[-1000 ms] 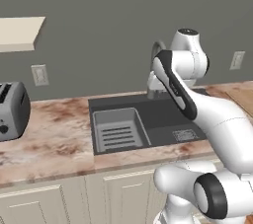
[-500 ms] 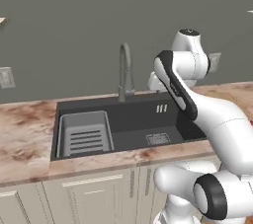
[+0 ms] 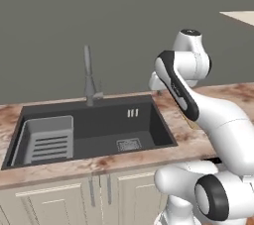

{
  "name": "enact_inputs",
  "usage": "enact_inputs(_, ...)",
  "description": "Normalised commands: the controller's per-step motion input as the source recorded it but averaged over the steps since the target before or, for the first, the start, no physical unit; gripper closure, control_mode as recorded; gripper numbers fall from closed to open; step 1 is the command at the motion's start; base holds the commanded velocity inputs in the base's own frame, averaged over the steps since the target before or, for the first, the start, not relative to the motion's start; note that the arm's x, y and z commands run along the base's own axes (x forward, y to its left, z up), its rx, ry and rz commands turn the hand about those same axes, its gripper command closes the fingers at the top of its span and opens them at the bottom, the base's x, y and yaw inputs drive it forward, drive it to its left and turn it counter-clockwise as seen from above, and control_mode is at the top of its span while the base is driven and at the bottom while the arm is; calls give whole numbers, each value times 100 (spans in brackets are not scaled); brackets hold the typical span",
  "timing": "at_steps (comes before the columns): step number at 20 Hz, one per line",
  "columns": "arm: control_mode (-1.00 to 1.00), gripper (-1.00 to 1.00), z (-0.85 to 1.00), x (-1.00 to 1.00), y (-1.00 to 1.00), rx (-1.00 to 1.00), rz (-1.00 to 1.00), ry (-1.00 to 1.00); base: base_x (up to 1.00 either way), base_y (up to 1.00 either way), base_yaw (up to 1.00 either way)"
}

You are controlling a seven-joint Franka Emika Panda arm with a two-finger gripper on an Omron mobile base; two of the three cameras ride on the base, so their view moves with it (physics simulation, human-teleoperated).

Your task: Turn on the sink faucet. Then move the bell pepper from the counter to the sink. Turn off the sink. Move the vegetable from the sink to the pot next to the stove. Finally move the pot to the front left burner.

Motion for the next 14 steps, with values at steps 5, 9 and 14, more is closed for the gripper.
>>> enact_inputs(5,100,-100,0,0,0,0,0,0,52,-38,-1)
enact_inputs(9,100,-100,0,0,0,0,0,0,68,-25,-9)
enact_inputs(14,100,-100,0,0,0,0,0,0,62,-9,-11)
